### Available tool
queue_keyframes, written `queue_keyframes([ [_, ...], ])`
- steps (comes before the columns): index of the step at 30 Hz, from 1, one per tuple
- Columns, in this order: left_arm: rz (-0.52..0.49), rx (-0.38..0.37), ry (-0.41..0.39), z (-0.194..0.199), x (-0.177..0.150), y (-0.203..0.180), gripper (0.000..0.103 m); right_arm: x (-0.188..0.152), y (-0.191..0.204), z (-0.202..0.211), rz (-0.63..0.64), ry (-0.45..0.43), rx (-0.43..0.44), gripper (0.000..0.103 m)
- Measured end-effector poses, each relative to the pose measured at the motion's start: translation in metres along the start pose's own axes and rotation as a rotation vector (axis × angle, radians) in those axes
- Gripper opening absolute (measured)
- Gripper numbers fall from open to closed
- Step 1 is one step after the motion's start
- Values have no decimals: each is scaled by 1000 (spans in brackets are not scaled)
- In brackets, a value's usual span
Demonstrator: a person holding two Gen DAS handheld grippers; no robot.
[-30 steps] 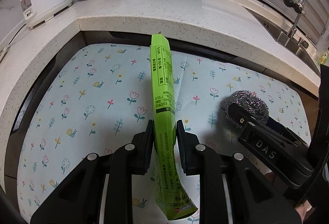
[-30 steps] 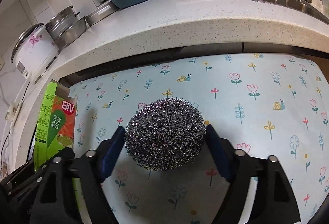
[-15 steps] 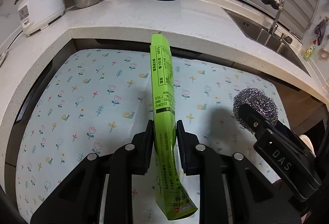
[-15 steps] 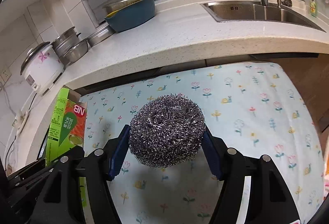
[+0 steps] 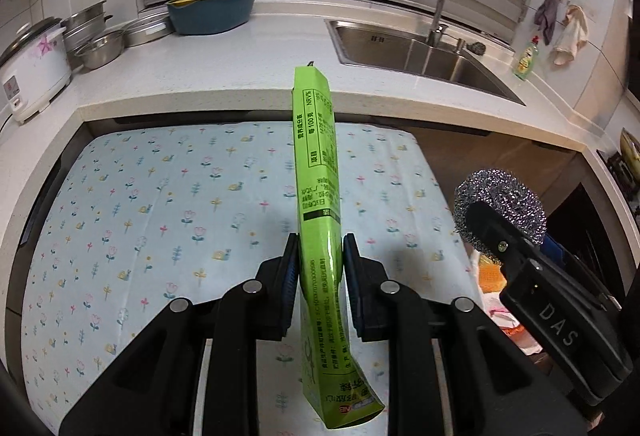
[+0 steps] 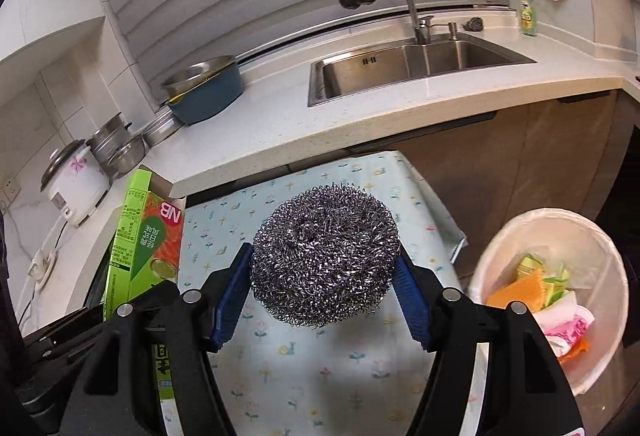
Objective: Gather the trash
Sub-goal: 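Carry the carton and steel wool over the bin and open both tools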
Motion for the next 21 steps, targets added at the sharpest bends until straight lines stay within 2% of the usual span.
queue_keyframes([
  [11,-131,-100,1,12,-1,-115,21,12,-102,68,-90,-73,-87,65],
  [21,-239,-197,37,0,-7,-188,22,9,-179,98,-171,-104,-162,65],
])
Point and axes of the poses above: each gripper's, at about its wrist camera, not at the fingertips, and z roughly against the way its jaws point, y to its left, x to its top, the point moved 4 cm from there along -z, roughly the way its jaws point, and after that the axes turned 13 degrees about -z, right-handed, at the moved point
